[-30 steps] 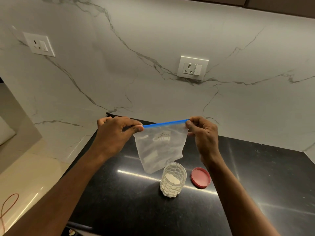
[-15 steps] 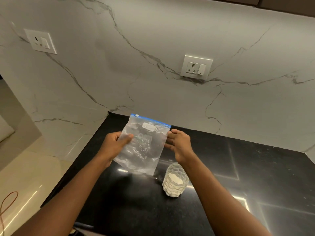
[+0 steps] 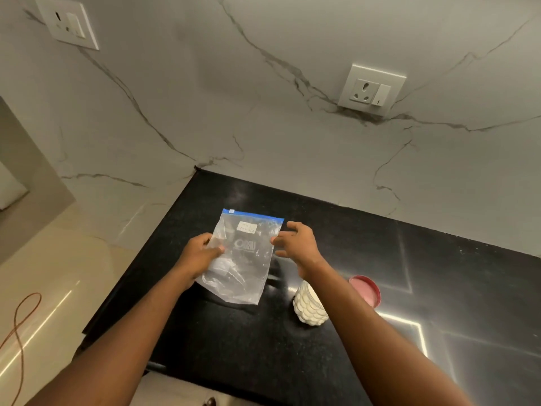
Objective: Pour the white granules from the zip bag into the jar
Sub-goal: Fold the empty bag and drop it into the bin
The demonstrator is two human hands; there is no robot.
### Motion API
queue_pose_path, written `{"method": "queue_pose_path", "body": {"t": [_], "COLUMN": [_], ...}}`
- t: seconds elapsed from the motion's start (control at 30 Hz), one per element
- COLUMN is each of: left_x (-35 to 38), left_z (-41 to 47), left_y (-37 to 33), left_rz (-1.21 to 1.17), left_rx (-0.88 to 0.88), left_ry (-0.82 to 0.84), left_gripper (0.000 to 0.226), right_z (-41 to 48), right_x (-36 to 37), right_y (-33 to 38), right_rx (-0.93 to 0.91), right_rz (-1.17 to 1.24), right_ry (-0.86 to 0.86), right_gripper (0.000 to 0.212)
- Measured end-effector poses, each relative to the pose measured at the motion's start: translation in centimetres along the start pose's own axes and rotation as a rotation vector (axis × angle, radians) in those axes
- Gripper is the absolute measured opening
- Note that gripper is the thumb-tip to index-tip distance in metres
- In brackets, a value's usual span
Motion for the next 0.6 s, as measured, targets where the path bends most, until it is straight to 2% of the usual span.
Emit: {"method": "queue_pose_path", "body": {"t": [0.07, 0.17, 0.23, 0.33, 0.43, 0.53, 0.6], "left_x": [-0.1, -0.7, -1.2, -2.0, -2.9, -3.7, -4.1], "left_z": [-0.2, -0.5, -0.6, -0.6, -0.4, -0.3, -0.2], "left_y": [0.3, 0.2, -0.2, -1.1, -1.4, -1.3, -1.1], "left_rz": [-0.127, -0.279, -0.361, -0.506, -0.643, -0.752, -0.805], "left_rx": [0.019, 0.026, 0.035, 0.066, 0.051, 0.031, -0.025], "left_ry": [0.034, 0.067, 0.086, 0.110, 0.136, 0.165, 0.246], "left_gripper": [0.014, 0.020, 0.026, 0.033, 0.032, 0.035, 0.057], "right_z": [-0.2, -0.5, -0.6, -0.5, -0.6, -0.3, -0.3], "right_x": [0.4, 1.1, 1.5, 1.9, 2.2, 2.2, 2.3], "right_y": [-0.4, 0.1, 0.6, 1.3, 1.7, 2.1, 2.8], "right_rx": [0.018, -0.034, -0.085, -0.142, -0.200, -0.279, -0.380], "right_rz": [0.006, -0.108, -0.148, -0.068, -0.044, -0.124, -0.302], "right_ry": [0.011, 0.043, 0.051, 0.051, -0.021, -0.067, -0.110], "right_gripper": [0.070, 0.031, 0.021, 0.016, 0.013, 0.026, 0.030]}}
Point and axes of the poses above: each hand's wrist, its own z-axis towards the middle knuckle, its own x-axis out of the palm, y = z × x, the point moved 3 cm from there along z, towards the middle knuckle, and after that the axes turned 13 degrees about y, right-handed, at the moved point
